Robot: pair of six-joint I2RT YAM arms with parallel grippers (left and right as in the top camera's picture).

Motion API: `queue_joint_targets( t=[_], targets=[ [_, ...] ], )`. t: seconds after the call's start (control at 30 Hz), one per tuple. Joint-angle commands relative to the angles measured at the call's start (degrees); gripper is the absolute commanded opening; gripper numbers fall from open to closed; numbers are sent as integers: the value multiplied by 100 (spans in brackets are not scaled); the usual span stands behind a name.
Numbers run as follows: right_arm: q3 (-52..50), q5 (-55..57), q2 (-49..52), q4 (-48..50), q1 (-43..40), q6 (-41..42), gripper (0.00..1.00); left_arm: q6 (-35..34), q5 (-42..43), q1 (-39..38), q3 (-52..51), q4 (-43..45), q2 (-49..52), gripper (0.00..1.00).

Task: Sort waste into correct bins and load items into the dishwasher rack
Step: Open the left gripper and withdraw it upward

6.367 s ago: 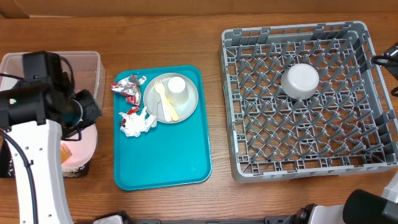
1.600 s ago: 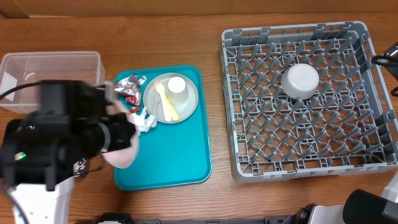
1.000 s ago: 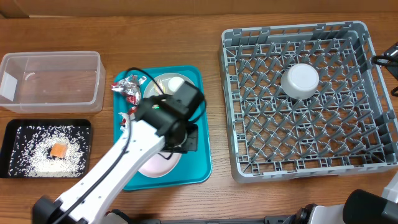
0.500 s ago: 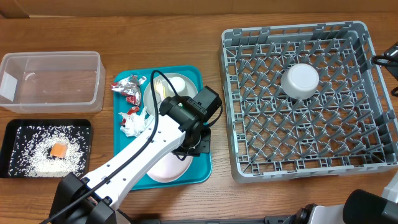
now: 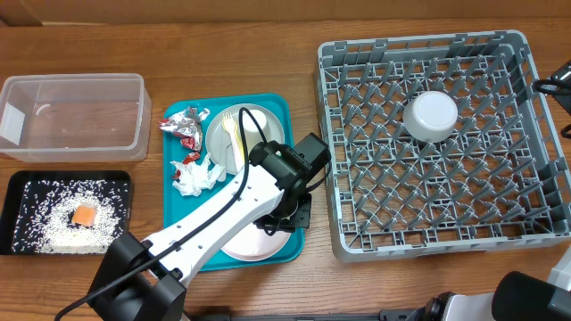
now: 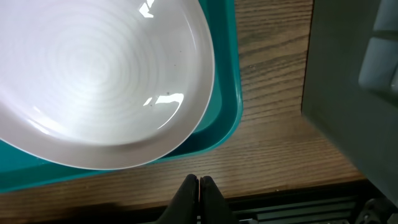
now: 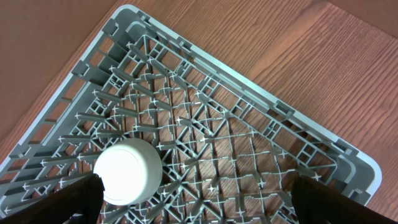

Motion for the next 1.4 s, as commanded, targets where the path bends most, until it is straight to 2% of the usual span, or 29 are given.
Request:
queue_joint_targets(
  t=[0.0, 0.13, 0.23, 0.43, 0.47, 0.5, 0.53, 0.73, 0.93, 1.07, 1.17, 1.27, 1.37],
  targets=[
    [-37, 11, -42, 24, -22, 48, 100, 24, 39, -20, 129, -153, 13, 8],
    [-37, 13, -42, 24, -22, 48, 100, 210, -221, 83, 603, -678, 13, 19],
    [-37, 13, -42, 24, -22, 48, 100, 199, -715, 278, 1113, -1222, 13, 35],
    [-37, 13, -42, 24, -22, 48, 100, 184, -909, 988, 2037, -1641, -72, 44],
    [-37, 13, -42, 24, -22, 48, 100, 181, -907, 1222, 2201, -1681, -109, 49],
    [-37, 13, -42, 24, -22, 48, 100, 181, -901, 1364, 2286, -1703, -131, 62],
    [-37, 13, -42, 24, -22, 48, 100, 168, -901, 1574, 2385, -1733, -164, 100],
    [-37, 4, -42, 332, -22, 52, 100, 162, -876, 2675, 2457, -1873, -223, 100],
    [-35, -256, -42, 610, -22, 52, 100, 188, -905, 3311, 2455, -1985, -223, 100],
    [-35, -1773, -42, 389, -22, 55, 100, 138, -1060, 3585, 2455, -1768, -223, 100],
    [-35, -3272, -42, 376, -20, 24, 100, 116, -839, 3790, 2455, -1443, -223, 100],
    [-39, -4859, -42, 267, 197, -782, 94, 118, -745, 3917, 2455, -1209, -223, 100],
    [-39, -4802, -48, -48, 708, -1305, 94, 122, -809, 3926, 2455, -1097, -223, 100]
  ],
)
